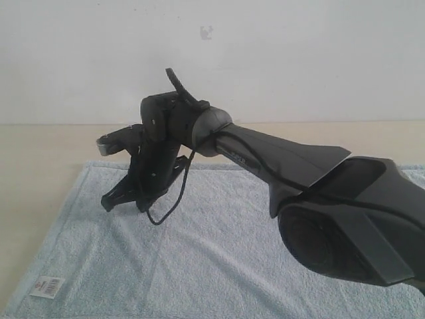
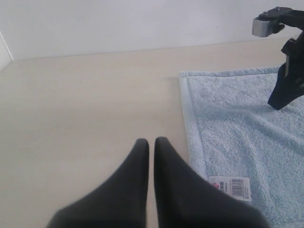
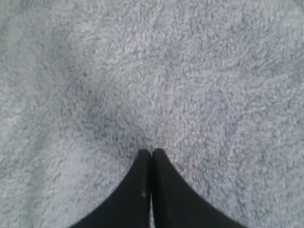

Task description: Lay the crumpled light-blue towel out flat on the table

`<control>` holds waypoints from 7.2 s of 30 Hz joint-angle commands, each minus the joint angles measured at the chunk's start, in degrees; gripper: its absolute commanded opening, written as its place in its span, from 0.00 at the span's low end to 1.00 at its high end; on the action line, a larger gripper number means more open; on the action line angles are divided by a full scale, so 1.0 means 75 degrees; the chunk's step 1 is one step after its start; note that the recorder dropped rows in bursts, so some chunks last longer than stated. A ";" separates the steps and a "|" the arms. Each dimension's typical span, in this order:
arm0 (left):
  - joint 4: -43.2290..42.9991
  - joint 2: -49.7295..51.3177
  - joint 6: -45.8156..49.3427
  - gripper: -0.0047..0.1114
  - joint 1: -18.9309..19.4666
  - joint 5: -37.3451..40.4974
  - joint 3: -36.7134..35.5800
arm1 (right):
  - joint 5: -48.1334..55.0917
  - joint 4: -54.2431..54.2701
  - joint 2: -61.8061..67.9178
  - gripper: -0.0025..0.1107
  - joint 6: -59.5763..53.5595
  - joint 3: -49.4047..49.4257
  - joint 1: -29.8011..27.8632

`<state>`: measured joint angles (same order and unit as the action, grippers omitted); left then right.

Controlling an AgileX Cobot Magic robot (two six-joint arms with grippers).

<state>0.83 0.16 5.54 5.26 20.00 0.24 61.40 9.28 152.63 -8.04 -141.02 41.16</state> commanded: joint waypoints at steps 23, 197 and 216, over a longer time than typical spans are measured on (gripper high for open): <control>-0.0007 -0.0022 0.0014 0.07 0.0026 -0.0065 -0.0032 | 0.0206 -0.0527 -0.0684 0.02 0.0308 -0.0011 0.0177; -0.0255 -0.0022 0.0014 0.07 -0.0065 -0.0257 -0.0032 | -0.5585 -0.1091 -2.0351 0.02 0.1518 1.8802 -0.6025; -0.0255 -0.0022 0.0014 0.07 -0.0065 -0.0257 -0.0032 | -0.5585 -0.1091 -2.0351 0.02 0.1518 1.8802 -0.6025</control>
<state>-0.88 0.16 5.54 5.15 18.88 0.15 19.80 1.07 0.23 3.49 0.03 -4.05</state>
